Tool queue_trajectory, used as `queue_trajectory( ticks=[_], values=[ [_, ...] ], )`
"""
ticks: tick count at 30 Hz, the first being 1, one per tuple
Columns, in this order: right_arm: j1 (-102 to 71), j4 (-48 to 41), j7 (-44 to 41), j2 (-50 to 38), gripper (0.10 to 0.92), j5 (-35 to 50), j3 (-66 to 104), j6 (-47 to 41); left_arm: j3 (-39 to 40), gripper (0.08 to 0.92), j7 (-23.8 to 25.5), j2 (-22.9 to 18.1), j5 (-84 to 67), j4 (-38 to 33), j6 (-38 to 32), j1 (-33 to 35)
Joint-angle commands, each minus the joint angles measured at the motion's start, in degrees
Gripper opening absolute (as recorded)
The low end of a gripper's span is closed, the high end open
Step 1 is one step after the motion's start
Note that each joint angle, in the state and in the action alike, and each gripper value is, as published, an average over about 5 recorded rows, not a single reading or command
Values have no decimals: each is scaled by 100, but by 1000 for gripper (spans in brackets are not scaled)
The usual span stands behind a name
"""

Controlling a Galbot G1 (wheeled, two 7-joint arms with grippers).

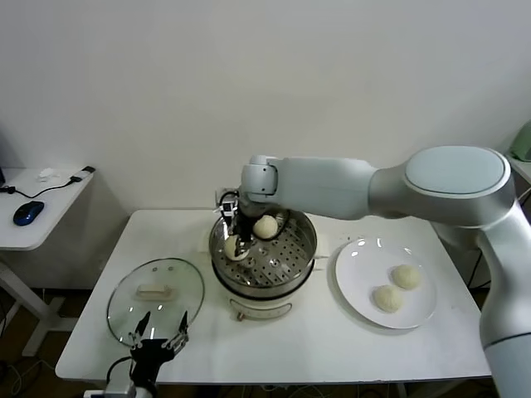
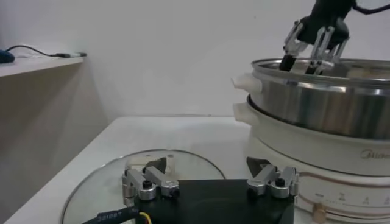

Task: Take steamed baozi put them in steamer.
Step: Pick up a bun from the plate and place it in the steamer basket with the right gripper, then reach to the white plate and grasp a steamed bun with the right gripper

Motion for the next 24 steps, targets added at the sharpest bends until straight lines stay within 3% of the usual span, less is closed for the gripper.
queue_trajectory(
  ticks=[1,6,11,18,24],
  values=[
    [230,-26,-349,-80,760,-113,-45,366,2,823,0,7,-2,-1,2,-4],
    [1311,129,-1457,-629,819,-100,-550,1376,11,823,7,10,-1,-76,23,20],
    [2117,398,-2152,-1886,822,-176,-979,2079,50,823,16,4,11,-128,28,42],
    [2777,1617,-2018,-3931,823,-1108,-2168,2099,52,823,10,-1,3,-119,7,23],
    [1603,2322,-1488,-4992,823,-1966,-2032,1664,14,823,9,-41,-22,-122,13,-1]
  ],
)
